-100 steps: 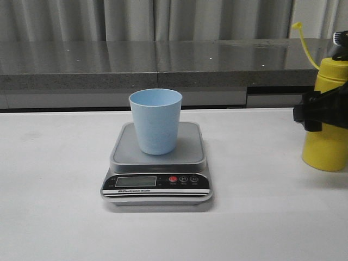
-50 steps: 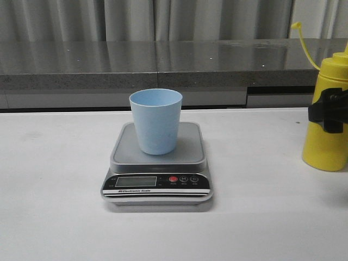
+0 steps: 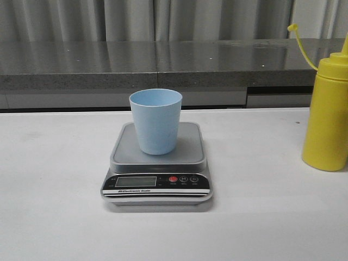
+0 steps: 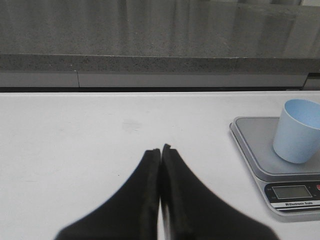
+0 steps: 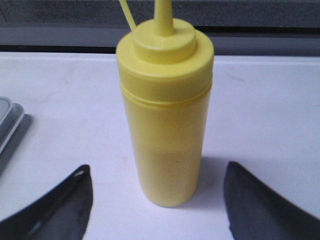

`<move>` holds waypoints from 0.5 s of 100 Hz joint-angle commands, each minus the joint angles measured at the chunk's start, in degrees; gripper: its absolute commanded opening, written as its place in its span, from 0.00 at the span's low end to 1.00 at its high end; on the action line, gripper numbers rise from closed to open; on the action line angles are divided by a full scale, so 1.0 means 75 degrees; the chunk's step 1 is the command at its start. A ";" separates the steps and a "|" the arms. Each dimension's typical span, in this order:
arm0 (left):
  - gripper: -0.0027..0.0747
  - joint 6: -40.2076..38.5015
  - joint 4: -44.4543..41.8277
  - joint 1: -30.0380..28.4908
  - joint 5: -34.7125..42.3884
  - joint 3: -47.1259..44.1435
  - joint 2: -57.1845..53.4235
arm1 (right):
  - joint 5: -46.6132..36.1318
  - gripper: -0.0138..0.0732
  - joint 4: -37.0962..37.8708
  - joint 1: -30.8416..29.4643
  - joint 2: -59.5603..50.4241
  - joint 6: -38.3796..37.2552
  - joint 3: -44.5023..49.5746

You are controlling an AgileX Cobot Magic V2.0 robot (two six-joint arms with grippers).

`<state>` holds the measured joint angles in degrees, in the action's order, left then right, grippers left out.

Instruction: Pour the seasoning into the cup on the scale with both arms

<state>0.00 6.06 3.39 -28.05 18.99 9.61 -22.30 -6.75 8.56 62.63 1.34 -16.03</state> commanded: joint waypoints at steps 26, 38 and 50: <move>0.01 0.0000 0.0055 -0.0019 0.0654 0.0195 0.0074 | 0.1488 0.09 0.0188 -0.0034 -0.2590 -0.0041 -0.0125; 0.01 0.0000 0.0055 -0.0019 0.0654 0.0195 0.0074 | 0.1869 0.08 0.0206 -0.0034 -0.3418 -0.0041 -0.0125; 0.01 0.0000 0.0055 -0.0019 0.0654 0.0195 0.0074 | 0.2288 0.09 0.0387 -0.0034 -0.4138 -0.0041 -0.0125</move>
<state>0.00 6.06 3.39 -28.05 18.99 9.61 -3.61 -5.78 8.56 35.11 1.22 -15.63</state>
